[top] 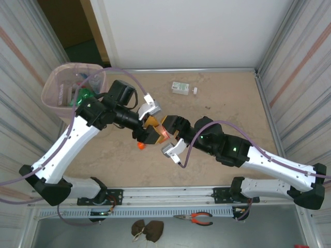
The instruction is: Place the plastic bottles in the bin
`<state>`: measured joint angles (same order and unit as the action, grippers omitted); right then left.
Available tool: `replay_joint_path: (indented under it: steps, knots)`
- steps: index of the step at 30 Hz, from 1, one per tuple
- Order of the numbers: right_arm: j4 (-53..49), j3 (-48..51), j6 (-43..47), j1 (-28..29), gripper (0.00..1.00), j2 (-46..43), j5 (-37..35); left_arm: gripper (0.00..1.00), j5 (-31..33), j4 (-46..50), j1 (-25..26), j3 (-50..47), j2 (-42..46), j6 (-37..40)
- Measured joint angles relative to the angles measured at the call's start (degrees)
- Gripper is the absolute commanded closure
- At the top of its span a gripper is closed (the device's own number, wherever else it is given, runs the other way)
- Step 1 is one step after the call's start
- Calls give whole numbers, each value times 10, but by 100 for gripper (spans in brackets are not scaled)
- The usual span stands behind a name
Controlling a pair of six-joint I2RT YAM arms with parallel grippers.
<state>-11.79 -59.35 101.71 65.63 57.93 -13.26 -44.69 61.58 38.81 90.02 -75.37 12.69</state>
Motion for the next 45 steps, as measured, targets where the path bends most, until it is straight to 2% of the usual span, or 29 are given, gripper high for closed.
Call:
replay_joint_path:
  steps: [5, 15, 17, 21, 22, 26, 31, 36, 39, 45]
  knots:
    - [0, 0, 8, 0, 51, 0, 6, 35, 3, 10, 22, 19, -31, 14]
    - [-3, 0, 8, 1, 45, 0, 9, 51, 5, 30, 25, 36, -47, 38]
    - [-3, 0, 8, 1, 40, 0, 9, 53, 5, 31, 25, 36, -47, 41]
    - [-4, 0, 8, 2, 18, 0, 8, 54, 11, 31, 25, 37, -47, 48]
    - [-6, 0, 7, 2, 16, 0, 8, 54, 14, 31, 25, 37, -47, 51]
    - [-18, 0, 2, 2, 10, -7, 3, 53, 35, 31, 25, 37, -40, 58]
    - [-20, 0, -25, 2, 10, -36, -6, 53, 62, 32, 20, 37, -29, 64]
    - [-26, 0, -81, -1, 11, -56, -7, 53, 97, 32, -18, 38, -20, 64]
    - [-33, 0, -129, -6, 13, -65, -6, 53, 122, 34, -59, 51, -17, 59]
    - [-32, 15, -252, -27, 15, -83, 10, 53, 156, 26, -178, 97, -7, 35]
